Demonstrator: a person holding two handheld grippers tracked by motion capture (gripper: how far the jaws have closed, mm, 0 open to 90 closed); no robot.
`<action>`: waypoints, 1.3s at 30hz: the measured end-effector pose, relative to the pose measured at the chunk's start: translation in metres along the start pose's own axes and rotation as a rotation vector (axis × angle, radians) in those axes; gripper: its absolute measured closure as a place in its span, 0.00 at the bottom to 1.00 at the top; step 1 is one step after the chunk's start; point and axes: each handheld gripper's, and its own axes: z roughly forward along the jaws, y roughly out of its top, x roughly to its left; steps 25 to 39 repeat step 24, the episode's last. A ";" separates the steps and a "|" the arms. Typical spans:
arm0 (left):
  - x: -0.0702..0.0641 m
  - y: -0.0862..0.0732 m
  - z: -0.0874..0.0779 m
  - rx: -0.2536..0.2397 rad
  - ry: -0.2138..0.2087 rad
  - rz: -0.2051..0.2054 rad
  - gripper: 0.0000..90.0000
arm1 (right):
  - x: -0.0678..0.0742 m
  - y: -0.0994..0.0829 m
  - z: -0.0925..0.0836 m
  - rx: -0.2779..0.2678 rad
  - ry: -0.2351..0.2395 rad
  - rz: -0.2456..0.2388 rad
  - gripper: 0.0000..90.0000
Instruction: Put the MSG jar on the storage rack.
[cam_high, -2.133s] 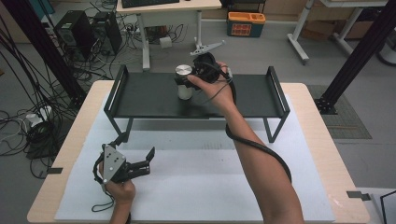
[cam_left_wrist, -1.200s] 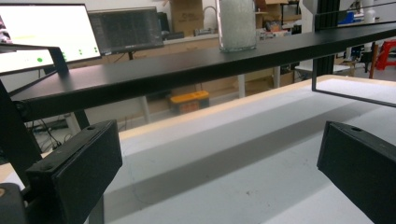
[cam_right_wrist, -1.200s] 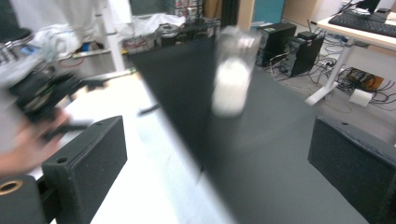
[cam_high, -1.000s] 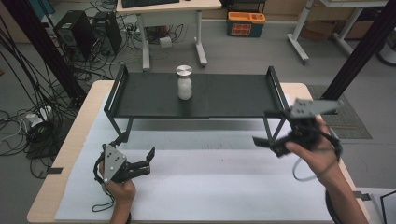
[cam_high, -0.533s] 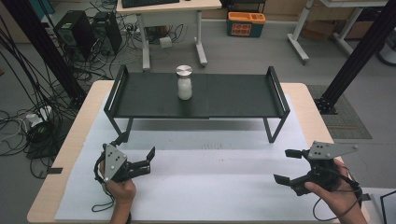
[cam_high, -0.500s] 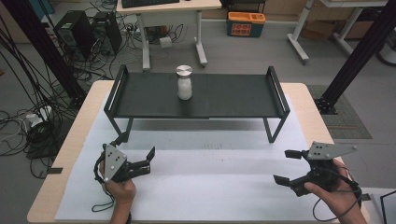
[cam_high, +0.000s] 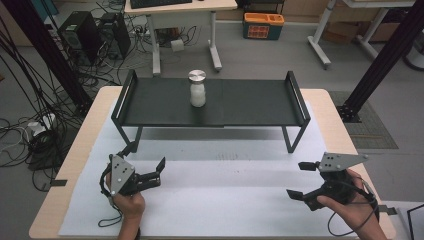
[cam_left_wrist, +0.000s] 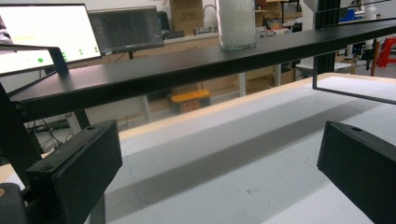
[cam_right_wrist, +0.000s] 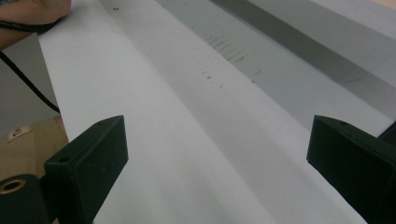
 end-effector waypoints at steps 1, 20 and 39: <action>0.000 0.000 0.000 0.000 0.000 -0.001 0.00 | 0.000 0.000 0.000 0.001 0.000 0.000 0.06; -0.001 0.000 0.000 0.002 -0.001 0.005 0.00 | 0.000 0.002 0.007 0.035 0.008 -0.017 0.06; 0.000 0.000 0.000 0.000 -0.001 0.003 0.00 | 0.001 0.003 0.007 0.035 0.011 -0.023 0.06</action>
